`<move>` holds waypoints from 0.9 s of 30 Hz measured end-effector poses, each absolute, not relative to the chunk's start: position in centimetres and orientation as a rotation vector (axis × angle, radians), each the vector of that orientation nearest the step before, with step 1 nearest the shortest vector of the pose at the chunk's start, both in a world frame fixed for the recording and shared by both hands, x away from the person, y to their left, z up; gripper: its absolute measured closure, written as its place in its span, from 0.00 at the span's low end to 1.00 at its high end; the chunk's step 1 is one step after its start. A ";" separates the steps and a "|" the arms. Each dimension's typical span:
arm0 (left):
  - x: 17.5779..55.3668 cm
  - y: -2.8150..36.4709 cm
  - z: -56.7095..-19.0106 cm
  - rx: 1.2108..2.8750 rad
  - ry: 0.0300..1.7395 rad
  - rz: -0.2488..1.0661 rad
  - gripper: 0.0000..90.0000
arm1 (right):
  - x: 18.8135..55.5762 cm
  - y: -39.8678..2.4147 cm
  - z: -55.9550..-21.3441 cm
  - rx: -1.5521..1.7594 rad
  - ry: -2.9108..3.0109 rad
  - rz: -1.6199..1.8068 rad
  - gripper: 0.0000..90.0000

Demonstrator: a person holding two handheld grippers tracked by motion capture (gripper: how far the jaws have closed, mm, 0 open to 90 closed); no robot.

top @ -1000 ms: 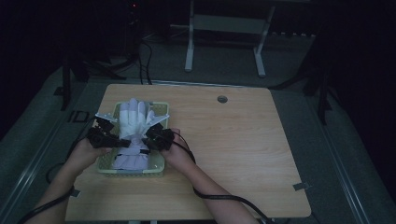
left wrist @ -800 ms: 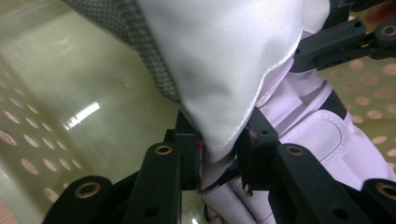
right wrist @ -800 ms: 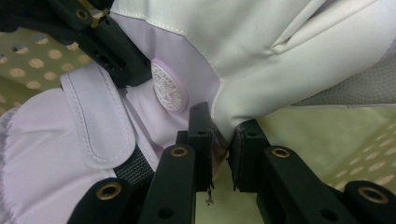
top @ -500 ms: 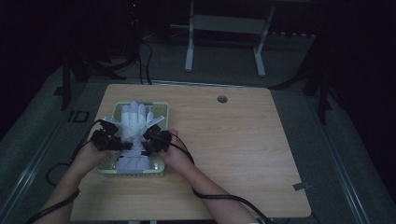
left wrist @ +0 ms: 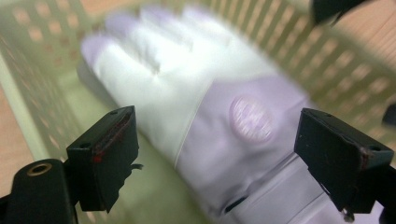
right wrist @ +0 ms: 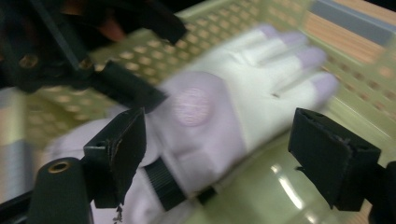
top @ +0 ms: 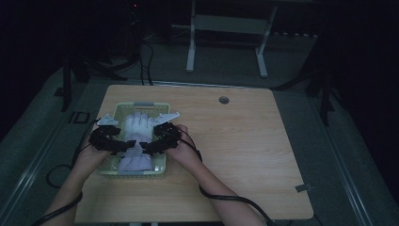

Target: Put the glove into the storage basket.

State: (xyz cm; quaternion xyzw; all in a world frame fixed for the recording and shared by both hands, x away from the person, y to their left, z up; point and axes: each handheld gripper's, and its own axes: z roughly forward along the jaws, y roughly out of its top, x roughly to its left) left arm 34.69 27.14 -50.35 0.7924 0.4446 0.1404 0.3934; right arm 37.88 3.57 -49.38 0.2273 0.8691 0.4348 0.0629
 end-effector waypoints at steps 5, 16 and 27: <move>33.5 27.6 -49.6 1.939 1.088 0.395 0.16 | 37.8 3.1 -49.0 0.628 2.637 1.339 0.17; 31.8 26.0 -48.7 1.924 1.029 0.380 0.16 | 38.0 1.9 -48.5 0.591 2.674 1.302 0.15; 30.7 23.2 -47.8 1.933 1.012 0.393 0.00 | 38.0 0.0 -47.7 0.582 2.663 1.386 0.15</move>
